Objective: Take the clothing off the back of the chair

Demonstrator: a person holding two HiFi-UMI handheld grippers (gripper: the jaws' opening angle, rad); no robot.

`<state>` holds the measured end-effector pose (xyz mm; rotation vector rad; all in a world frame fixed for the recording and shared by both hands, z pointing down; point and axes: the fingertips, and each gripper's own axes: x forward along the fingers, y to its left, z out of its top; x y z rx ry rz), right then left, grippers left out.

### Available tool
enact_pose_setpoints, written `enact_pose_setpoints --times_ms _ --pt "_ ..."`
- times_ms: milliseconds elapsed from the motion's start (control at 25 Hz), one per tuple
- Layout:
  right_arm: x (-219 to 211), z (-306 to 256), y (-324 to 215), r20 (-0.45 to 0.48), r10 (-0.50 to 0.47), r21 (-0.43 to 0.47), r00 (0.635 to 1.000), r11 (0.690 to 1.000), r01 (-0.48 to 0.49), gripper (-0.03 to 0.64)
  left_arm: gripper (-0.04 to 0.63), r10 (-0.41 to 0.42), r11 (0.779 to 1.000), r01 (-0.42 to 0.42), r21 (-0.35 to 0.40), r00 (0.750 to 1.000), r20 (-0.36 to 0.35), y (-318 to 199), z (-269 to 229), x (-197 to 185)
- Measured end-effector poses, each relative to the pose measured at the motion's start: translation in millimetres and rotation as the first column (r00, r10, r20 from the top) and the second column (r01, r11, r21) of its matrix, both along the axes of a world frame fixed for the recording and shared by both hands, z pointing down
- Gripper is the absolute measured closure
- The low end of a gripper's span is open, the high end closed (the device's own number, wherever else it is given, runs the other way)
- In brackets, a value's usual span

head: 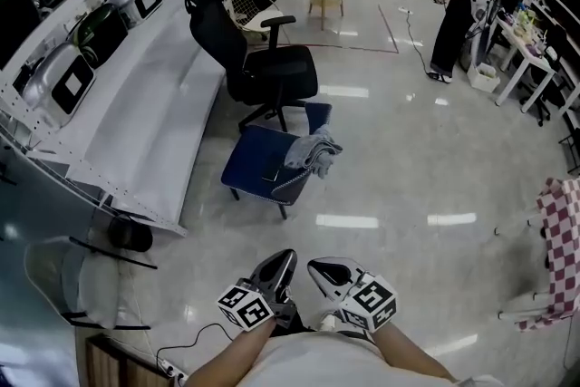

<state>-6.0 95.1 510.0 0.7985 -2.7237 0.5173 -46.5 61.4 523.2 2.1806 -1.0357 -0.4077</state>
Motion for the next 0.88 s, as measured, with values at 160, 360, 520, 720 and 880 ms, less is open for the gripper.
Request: enact_pose_setpoints --times_ms 160,360,520,720,880 --pt "-20 0 -25 -0.017 -0.012 0.001 1.0 1.0 0.012 0.6 0.586 -0.005 1.0 0.006 0.018 1.0 -0.018 -28 -3 -20" --pt "-47 -2 -56 -0.049 -0.008 0.019 0.999 1.0 0.009 0.6 0.586 -0.015 1.0 0.016 0.024 0.999 -0.038 -64 -5 -50" --pt "-60 -1 -76 -0.068 0.004 0.019 0.998 1.0 -0.003 0.6 0.586 0.002 1.0 -0.001 0.031 0.998 -0.055 -88 -4 -61" --pt "-74 -2 -100 -0.068 0.052 0.031 0.996 0.998 -0.05 0.6 0.586 0.067 0.996 -0.064 0.056 0.996 -0.055 -114 -10 -67" --pt "-79 -3 -114 -0.07 0.096 0.037 0.993 0.995 -0.094 0.6 0.586 0.1 0.993 -0.096 0.065 0.994 -0.052 -129 -13 -74"
